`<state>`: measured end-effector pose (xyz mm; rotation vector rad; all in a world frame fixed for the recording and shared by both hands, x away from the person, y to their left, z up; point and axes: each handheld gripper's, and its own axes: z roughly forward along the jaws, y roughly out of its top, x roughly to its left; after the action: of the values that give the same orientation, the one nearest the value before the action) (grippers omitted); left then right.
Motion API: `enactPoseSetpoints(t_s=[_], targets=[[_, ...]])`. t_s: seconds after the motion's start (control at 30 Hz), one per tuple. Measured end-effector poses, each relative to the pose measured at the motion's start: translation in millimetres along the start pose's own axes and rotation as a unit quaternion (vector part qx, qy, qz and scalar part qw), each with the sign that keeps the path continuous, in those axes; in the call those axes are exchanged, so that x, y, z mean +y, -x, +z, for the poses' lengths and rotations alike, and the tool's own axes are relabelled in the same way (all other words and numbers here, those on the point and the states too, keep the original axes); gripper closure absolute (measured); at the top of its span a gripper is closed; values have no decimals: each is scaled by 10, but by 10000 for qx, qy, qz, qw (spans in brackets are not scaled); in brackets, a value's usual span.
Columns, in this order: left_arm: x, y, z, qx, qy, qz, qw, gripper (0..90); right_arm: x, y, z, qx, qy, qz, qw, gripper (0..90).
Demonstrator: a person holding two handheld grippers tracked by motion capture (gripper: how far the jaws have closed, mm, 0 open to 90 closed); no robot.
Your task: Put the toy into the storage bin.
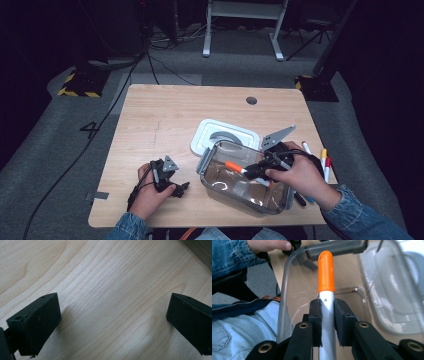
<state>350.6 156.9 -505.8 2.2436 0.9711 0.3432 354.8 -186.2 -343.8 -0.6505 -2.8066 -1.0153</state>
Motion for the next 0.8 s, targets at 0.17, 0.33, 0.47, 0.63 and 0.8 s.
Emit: enactPoseSetpoints(t_s=[0.17,0.33,0.47,0.63,0.8], targets=[[0,0,0,0,-1,-1,10000,0,10,-18,186,139,-288,-24,9995,769],[0,0,0,1,0,1,10000,0,5,-15,331,198,-530,-11,9984,769],[0,0,0,0,0,-1,10000,1,-3,-12,440,233,-699,36,9973,769],[0,-1,0,0,2,5,10000,0,17,-17,611,237,-989,69,9948,769],[0,0,-1,-2,-8,1,10000,1,10,-24,784,269,-1258,56,9917,769]])
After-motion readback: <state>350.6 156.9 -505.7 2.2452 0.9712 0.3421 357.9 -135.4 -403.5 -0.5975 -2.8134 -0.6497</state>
